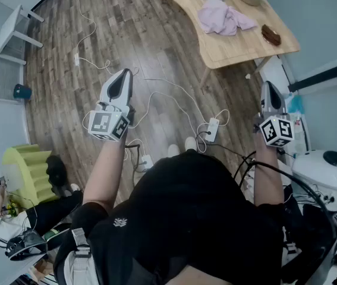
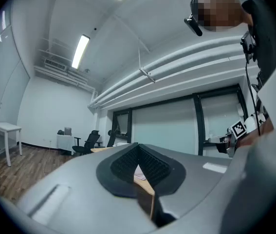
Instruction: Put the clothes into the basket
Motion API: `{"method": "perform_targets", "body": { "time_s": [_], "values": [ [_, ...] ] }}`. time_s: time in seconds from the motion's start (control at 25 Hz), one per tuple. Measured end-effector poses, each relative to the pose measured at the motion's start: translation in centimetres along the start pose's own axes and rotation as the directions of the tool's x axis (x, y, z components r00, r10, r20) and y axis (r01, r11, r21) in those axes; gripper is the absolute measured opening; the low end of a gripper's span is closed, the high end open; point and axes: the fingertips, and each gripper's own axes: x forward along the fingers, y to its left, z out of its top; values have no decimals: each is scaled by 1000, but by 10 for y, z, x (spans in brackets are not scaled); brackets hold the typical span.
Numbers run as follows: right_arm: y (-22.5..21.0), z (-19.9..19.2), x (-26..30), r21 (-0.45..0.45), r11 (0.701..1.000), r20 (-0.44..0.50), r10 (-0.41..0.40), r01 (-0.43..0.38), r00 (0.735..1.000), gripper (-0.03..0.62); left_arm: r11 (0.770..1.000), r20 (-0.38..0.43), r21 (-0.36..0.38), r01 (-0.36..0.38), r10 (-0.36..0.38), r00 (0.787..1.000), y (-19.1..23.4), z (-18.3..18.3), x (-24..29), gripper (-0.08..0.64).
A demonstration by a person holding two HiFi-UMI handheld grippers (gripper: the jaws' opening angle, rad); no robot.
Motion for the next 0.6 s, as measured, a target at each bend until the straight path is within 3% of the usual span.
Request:
{"method": "perform_targets", "body": {
  "time_s": [0.4, 0.6],
  "values": [
    [-23, -8, 33, -56, 996, -21, 65, -66, 998, 2, 998, -24, 44, -50, 51, 998, -21, -13, 29, 6],
    [-26, -11, 60, 3, 995, -10, 96, -96, 995, 2, 996, -46, 63, -56, 59, 997, -10, -20, 48, 6]
  ]
}}
